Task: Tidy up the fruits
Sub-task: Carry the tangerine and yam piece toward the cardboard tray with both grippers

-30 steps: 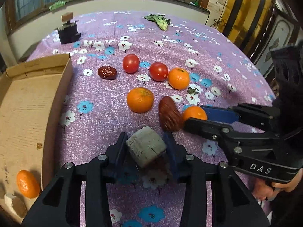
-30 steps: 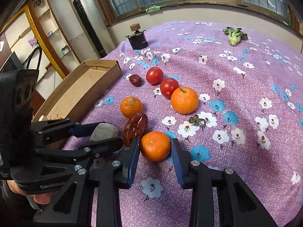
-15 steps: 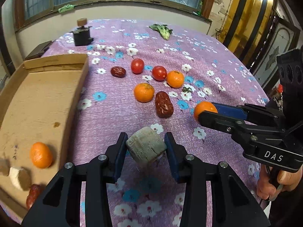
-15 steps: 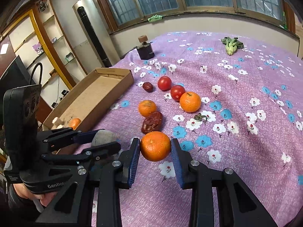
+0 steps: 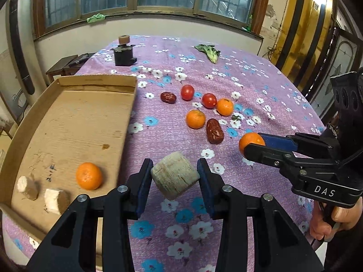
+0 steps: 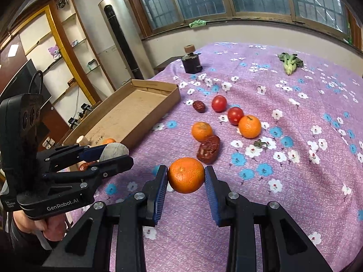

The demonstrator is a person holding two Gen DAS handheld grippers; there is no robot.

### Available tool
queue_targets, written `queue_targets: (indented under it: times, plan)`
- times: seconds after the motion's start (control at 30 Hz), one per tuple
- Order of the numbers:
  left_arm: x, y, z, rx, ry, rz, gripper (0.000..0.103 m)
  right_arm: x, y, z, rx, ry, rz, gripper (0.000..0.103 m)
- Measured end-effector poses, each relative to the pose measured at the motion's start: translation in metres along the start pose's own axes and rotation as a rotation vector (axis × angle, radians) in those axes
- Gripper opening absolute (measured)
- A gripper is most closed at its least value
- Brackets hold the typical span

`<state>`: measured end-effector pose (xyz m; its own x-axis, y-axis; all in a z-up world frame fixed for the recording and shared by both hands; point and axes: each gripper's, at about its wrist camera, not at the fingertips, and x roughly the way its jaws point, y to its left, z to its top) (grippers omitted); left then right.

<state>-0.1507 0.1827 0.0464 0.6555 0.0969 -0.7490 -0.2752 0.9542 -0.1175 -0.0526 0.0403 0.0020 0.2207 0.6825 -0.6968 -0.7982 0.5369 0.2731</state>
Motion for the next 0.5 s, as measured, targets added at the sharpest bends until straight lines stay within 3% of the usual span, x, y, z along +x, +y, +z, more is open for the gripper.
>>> queue_targets:
  times: [0.5]
  plan:
    - [-0.011,0.028,-0.005,-0.044,-0.017,0.022,0.038,0.009,0.025,0.004,-0.046,0.017,0.018,0.033]
